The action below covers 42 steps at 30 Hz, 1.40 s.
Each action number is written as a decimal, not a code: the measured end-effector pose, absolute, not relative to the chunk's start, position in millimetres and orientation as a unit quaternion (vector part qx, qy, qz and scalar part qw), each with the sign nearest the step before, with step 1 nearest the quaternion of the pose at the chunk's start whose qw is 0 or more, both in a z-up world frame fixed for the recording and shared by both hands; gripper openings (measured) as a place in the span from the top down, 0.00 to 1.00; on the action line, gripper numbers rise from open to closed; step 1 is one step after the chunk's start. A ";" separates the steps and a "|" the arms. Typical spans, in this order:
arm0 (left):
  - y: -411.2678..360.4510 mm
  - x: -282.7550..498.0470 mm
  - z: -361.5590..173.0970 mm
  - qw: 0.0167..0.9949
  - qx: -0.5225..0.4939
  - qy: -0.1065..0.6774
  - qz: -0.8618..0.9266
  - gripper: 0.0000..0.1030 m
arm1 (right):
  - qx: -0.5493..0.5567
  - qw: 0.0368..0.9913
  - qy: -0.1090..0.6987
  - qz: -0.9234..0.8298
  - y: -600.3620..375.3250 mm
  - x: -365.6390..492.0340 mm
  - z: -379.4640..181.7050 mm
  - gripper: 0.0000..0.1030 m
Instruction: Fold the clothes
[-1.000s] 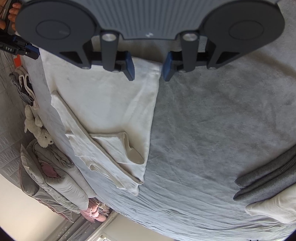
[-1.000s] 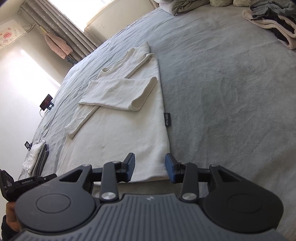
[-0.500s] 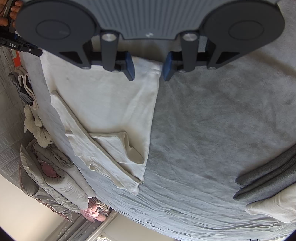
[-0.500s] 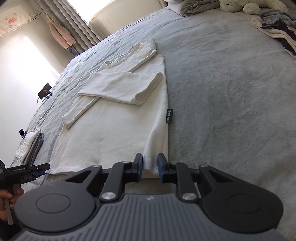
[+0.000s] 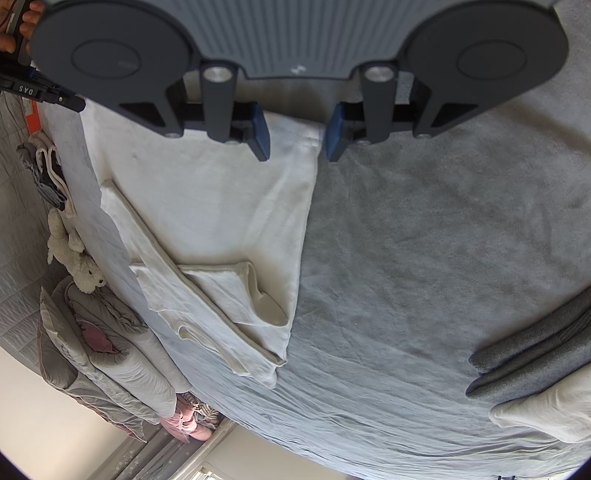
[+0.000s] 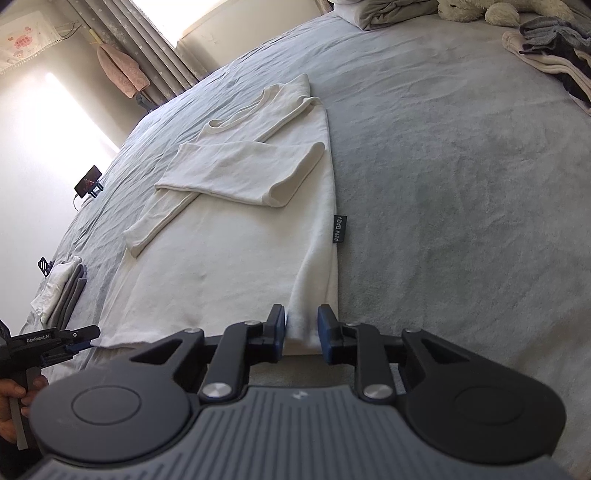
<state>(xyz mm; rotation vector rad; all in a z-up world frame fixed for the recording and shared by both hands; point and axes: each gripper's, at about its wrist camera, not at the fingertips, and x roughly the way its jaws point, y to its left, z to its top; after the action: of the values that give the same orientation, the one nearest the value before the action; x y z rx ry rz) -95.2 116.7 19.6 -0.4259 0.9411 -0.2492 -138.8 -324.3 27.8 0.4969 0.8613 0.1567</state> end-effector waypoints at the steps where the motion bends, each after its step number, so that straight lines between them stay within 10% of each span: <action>1: 116.7 -95.1 19.7 0.862 -0.203 0.448 -0.119 0.68 | 0.239 0.876 0.412 0.075 -324.5 -138.8 27.7 0.75; 9: 115.7 -97.6 26.0 0.869 -0.205 0.433 -0.127 0.90 | 0.211 0.893 0.391 0.076 -318.1 -142.7 32.9 0.90; 42: 114.1 -99.8 35.5 0.879 -0.210 0.410 -0.126 0.91 | 0.225 0.887 0.396 0.071 -320.8 -141.0 33.5 0.83</action>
<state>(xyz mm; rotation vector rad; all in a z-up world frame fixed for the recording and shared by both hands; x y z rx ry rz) -99.8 114.1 35.5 -0.4372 0.8556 -0.2623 -141.0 -320.8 33.5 0.4679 0.8234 0.1484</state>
